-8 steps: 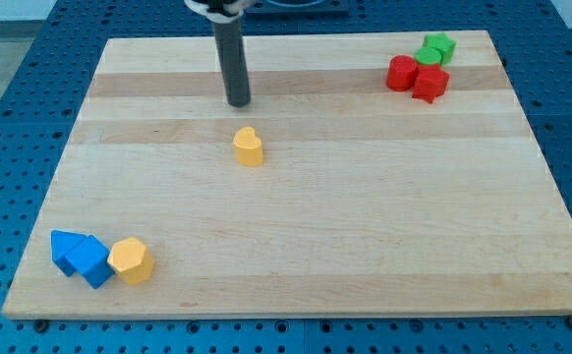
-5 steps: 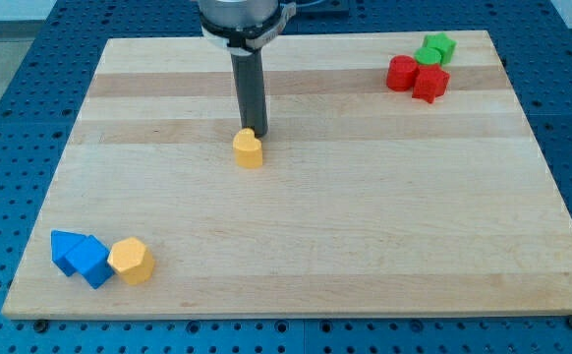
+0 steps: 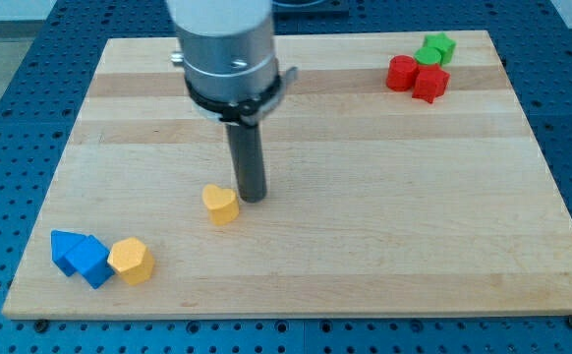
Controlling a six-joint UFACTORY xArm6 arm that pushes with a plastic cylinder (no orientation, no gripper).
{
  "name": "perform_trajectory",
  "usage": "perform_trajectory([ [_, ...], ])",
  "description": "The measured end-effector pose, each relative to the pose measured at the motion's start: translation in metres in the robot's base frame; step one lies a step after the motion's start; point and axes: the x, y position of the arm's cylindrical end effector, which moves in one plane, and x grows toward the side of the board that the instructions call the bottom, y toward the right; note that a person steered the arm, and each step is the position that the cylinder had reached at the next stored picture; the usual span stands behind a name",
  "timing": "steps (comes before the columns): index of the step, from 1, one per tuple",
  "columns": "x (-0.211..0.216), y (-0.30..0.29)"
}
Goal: Push the yellow heart closer to the yellow hexagon
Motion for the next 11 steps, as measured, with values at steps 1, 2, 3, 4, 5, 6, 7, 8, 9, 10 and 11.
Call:
perform_trajectory([
  [1,0.011,0.0],
  [2,0.013,-0.005],
  [3,0.007,-0.027],
  [4,0.003,-0.057],
  [5,0.003,-0.084],
  [6,0.003,-0.103],
  [7,-0.044,-0.095],
  [8,-0.051,-0.109],
  [9,-0.044,-0.118],
  [10,-0.03,-0.128],
  [11,-0.011,-0.13],
])
